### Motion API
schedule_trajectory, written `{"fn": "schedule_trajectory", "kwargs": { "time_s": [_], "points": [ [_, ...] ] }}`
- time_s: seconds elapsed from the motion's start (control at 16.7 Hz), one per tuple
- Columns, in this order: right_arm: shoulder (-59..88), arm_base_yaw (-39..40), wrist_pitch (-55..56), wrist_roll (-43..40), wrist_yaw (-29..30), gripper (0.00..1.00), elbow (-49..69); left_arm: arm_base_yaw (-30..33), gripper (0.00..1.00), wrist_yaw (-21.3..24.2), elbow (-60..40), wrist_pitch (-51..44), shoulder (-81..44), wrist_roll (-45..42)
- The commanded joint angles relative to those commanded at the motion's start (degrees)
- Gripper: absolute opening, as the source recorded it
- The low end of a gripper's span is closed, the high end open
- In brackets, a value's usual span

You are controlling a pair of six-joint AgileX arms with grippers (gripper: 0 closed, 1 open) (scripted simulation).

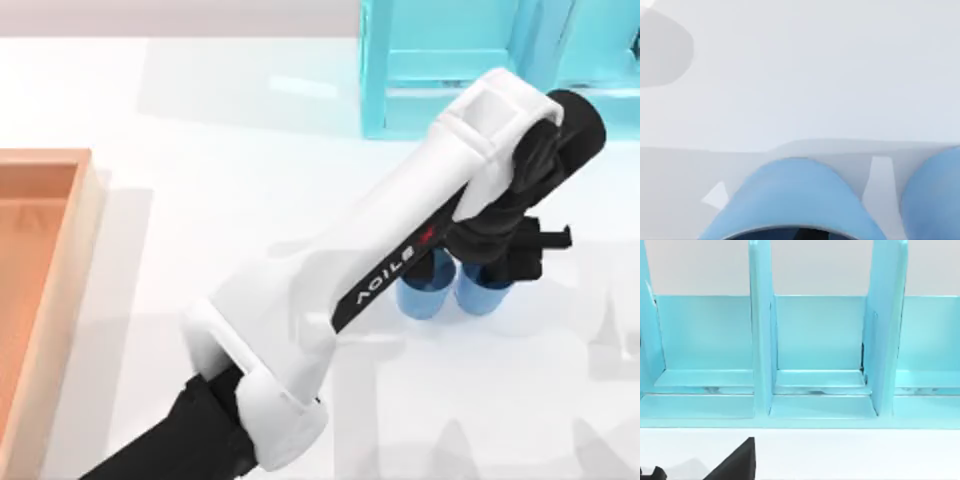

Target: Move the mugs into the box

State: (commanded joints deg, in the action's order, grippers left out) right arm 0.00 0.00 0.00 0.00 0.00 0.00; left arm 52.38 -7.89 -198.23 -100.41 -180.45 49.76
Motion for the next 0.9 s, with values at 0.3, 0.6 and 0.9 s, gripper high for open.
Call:
{"fn": "schedule_trajectory", "kwargs": {
  "time_s": [0.3,0.6,0.9],
  "points": [
    [0.0,0.0,0.0,0.0,0.0,1.00,0.0,0.0,0.02,0.0,0.0,0.0,0.0,0.0],
    [0.0,0.0,0.0,0.0,0.0,1.00,0.0,0.0,0.00,0.0,0.0,0.0,0.0,0.0],
    [0.0,0.0,0.0,0.0,0.0,1.00,0.0,0.2,0.00,-0.1,0.1,0.0,0.2,-0.1]
  ]
}}
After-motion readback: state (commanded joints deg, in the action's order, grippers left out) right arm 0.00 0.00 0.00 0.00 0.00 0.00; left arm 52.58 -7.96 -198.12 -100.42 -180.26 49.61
